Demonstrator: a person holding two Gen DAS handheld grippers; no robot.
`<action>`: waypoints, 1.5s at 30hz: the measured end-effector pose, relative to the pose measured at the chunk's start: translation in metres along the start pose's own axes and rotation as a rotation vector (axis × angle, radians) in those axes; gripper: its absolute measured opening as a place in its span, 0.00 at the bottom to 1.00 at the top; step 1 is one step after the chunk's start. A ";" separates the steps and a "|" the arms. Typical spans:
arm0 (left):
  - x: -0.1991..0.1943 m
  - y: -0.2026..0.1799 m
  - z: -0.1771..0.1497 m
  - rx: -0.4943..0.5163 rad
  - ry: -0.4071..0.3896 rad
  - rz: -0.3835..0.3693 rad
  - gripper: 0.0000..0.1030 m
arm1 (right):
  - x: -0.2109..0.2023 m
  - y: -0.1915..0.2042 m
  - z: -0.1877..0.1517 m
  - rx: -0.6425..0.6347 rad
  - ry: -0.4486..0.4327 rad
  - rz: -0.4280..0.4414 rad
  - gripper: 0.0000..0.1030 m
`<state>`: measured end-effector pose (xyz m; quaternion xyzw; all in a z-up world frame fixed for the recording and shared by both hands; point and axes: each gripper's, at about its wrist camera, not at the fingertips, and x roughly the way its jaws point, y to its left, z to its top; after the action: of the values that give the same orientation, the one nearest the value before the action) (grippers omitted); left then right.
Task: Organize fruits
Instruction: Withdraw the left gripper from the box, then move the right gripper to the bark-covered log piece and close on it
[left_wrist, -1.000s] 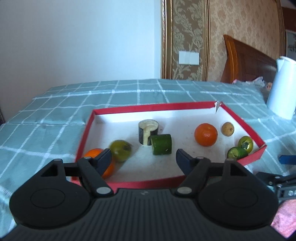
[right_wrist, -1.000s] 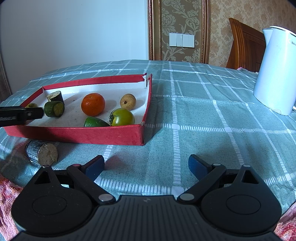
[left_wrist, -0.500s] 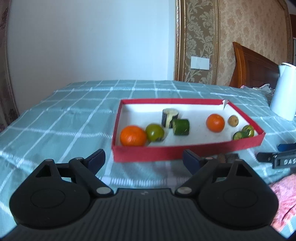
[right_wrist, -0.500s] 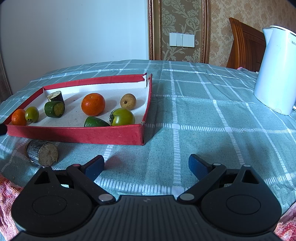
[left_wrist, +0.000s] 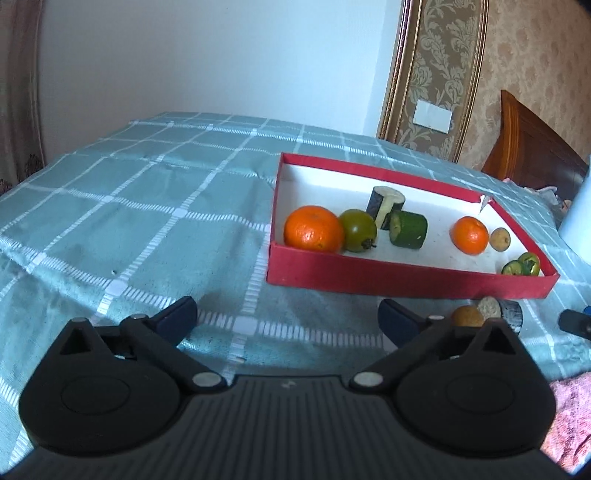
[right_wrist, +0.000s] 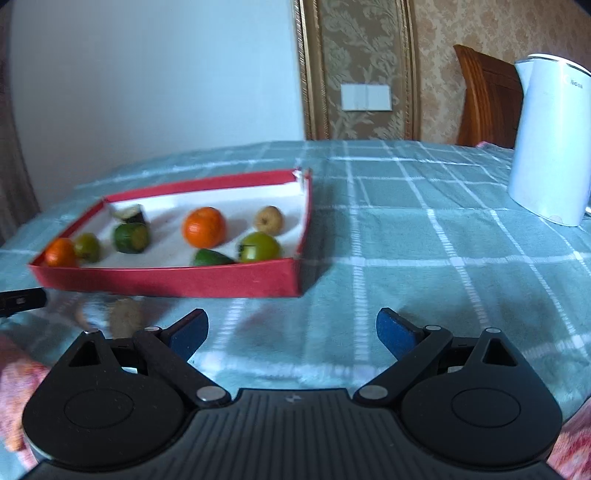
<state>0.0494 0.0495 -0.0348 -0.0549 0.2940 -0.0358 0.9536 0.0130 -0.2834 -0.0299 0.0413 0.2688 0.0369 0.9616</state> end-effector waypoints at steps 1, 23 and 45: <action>0.000 -0.001 0.000 0.003 0.001 0.002 1.00 | -0.004 0.003 -0.002 -0.002 -0.011 0.011 0.96; 0.000 0.000 0.000 0.003 0.005 0.003 1.00 | 0.002 0.091 0.005 -0.020 0.003 0.154 0.95; -0.001 0.001 0.000 -0.012 -0.001 -0.008 1.00 | 0.017 0.097 0.000 0.049 0.015 0.185 0.38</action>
<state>0.0484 0.0508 -0.0343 -0.0616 0.2935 -0.0378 0.9532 0.0229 -0.1852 -0.0287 0.0894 0.2716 0.1193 0.9508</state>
